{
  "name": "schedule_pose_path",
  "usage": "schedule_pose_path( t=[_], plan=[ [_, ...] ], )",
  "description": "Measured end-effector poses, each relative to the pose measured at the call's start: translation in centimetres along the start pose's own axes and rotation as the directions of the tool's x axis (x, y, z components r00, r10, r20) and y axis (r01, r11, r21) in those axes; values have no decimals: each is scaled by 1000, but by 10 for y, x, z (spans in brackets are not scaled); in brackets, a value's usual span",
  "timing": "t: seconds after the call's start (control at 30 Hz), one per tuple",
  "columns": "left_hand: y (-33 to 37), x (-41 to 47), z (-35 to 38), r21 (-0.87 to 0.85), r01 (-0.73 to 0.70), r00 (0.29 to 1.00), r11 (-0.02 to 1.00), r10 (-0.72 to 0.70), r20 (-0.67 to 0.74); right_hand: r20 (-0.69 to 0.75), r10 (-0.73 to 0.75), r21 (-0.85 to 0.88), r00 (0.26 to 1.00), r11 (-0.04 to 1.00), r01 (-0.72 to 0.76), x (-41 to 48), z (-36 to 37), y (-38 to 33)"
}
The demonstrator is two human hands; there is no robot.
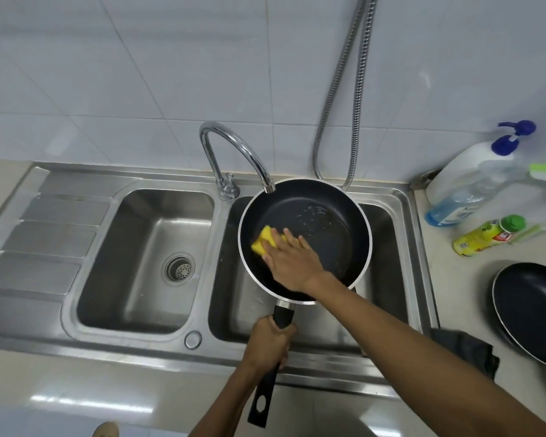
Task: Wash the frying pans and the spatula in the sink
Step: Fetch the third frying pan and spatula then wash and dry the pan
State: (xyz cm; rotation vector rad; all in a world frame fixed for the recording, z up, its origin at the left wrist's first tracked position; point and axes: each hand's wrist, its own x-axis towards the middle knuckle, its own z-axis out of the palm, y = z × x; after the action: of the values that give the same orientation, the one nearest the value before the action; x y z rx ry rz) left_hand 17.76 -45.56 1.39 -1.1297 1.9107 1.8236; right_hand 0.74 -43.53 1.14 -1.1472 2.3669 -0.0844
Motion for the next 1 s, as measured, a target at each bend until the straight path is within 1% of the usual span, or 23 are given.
schedule_pose_path(
  t=[0.13,0.27,0.33,0.4,0.5,0.6,0.63,0.67,0.7,0.73,0.77,0.8,0.83,0.87,0.9,0.93,0.97,1.0],
  plan=[
    [-2,-4,-8,12,1,1000,1000,-1,-6,-22,100,-12,995,995,-100,40,-25,31],
    [-3,-1,-16,1,3,999,1000,-3,-40,-58,214,-67,975,974,-217,18,-17,81],
    [-5,0,-18,-9,5,999,1000,-5,-42,-76,220,-99,972,969,-227,-9,7,82],
    [-5,2,-17,-4,0,999,1000,-1,-34,-118,176,-91,977,978,-188,-32,38,62],
    [-9,3,-13,19,-3,999,1000,4,-37,-165,82,-32,983,996,-89,-40,59,16],
    [-16,0,-11,28,6,999,1000,-5,-41,-174,88,77,981,994,-76,-30,43,-21],
    [-19,-1,-12,23,15,999,1000,-14,-43,-166,103,139,981,987,-80,-26,35,-26],
    [-20,-2,-14,23,22,999,999,-21,-46,-159,122,239,980,968,-82,-23,28,-29],
    [-21,-2,-16,30,29,998,999,-28,-48,-142,160,378,977,921,-96,-22,20,-28],
    [-21,-3,-19,33,33,998,999,-31,-52,-120,206,536,971,837,-112,-23,12,-24],
    [-21,-3,-21,29,34,998,999,-32,-59,-86,257,686,963,716,-130,-27,3,-19],
    [-21,-3,-24,14,36,997,999,-35,-71,-32,291,816,956,561,-143,-31,-6,-13],
    [-22,-3,-26,-1,42,995,999,-42,-86,36,292,913,956,380,-150,-37,-13,-8],
    [-23,-4,-29,-8,45,994,999,-46,-100,107,255,971,961,183,-157,-41,-19,-1],
    [-24,-5,-32,-10,49,993,999,-49,-109,164,187,986,969,-26,-162,-44,-23,7],
    [-26,-5,-35,-15,50,992,999,-52,-119,186,106,964,977,-213,-160,-48,-28,15],
    [-28,-6,-38,-23,50,990,998,-52,-129,183,38,924,982,-346,-159,-52,-33,24],
    [-30,-6,-41,-31,44,989,999,-48,-137,179,-1,890,984,-425,-162,-54,-36,32]
  ],
)
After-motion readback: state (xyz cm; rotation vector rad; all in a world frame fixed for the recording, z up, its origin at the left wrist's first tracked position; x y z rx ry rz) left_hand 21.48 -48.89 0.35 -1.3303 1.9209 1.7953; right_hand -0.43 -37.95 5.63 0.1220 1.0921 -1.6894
